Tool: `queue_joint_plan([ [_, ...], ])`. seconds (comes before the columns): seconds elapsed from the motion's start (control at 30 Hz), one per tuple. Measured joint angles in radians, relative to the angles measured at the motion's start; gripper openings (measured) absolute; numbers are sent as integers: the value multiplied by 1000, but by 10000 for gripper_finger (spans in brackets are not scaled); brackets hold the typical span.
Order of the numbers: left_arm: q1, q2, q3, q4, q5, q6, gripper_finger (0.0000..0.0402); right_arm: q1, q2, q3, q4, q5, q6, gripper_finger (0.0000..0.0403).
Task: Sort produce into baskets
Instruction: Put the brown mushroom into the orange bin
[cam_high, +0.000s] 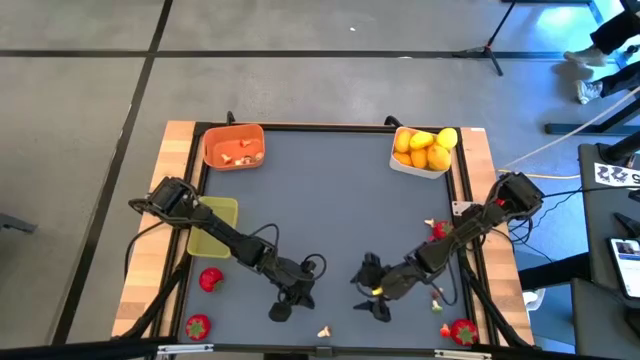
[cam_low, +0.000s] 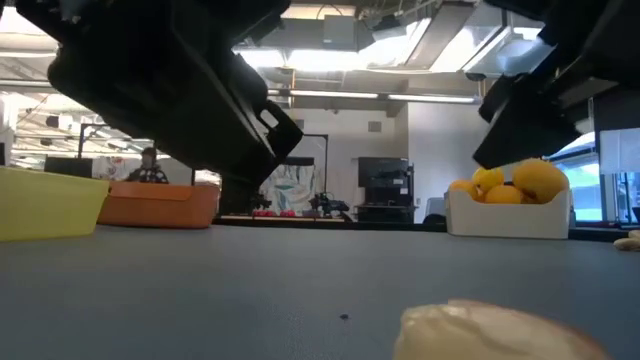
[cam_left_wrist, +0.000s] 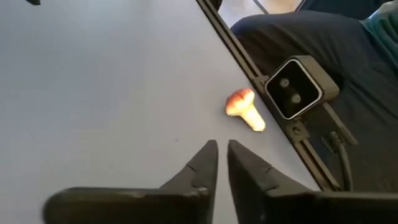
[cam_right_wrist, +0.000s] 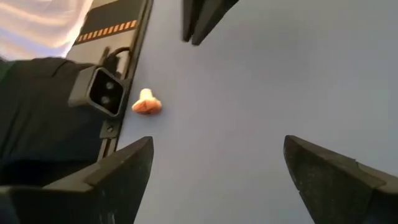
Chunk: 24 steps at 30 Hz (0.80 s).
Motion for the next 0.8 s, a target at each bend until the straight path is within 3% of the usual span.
queue_joint_plan([
  [0.43,30,1,1,-1,-19,-24,189,-3,1,0,-31,-3,19,357],
  [0.6,21,40,68,-1,-64,7,205,-3,1,0,-36,-21,23,357],
  [0.8,-2,125,209,-66,-29,51,205,-1,1,0,-36,-73,32,357],
])
